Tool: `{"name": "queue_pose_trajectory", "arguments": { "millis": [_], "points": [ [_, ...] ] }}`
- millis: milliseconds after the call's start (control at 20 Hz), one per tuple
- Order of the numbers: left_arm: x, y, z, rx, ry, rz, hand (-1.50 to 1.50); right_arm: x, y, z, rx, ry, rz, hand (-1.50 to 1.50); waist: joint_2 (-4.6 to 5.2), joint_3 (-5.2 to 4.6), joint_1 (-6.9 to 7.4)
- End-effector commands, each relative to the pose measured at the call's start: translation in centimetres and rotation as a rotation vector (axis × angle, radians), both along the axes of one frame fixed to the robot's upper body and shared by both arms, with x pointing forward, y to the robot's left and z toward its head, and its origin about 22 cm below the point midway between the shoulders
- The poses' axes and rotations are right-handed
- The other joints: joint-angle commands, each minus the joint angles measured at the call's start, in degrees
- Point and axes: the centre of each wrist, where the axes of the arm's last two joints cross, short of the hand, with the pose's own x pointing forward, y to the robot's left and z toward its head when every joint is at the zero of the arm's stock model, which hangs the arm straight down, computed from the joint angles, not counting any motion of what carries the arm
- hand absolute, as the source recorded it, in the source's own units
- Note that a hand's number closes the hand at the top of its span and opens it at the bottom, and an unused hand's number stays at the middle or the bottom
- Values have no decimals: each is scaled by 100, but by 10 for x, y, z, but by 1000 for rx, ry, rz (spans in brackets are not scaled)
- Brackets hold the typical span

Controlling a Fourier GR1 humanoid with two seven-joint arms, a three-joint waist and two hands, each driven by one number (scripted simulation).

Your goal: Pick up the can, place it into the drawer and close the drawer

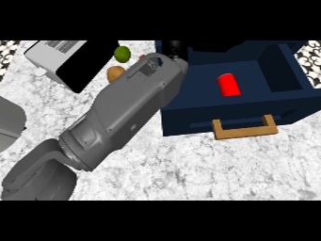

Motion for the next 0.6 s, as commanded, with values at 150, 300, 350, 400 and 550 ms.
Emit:
{"name": "queue_pose_trajectory", "arguments": {
  "millis": [150, 300, 350, 400, 550],
  "points": [
    [1, 0, 3, -34, -26, 9, -150, 4, -3, 21, -199, -101, -4, -150, 15, 0, 30],
    [-3, -4, 4, -60, -51, -23, -150, 6, 13, 38, -364, -160, 9, -150, 24, -6, 88],
    [-2, -1, -1, -51, -56, 8, -150, 13, 11, 29, -349, -143, 42, -150, 29, 1, 77],
    [-4, 1, -7, -74, -81, -6, -150, 12, 12, 38, -363, -174, 35, -150, 11, -6, 88],
    [3, 0, 6, -75, -99, -25, -150, 20, 24, 39, -418, -216, 40, -150, 41, -5, 138]
  ]
}}
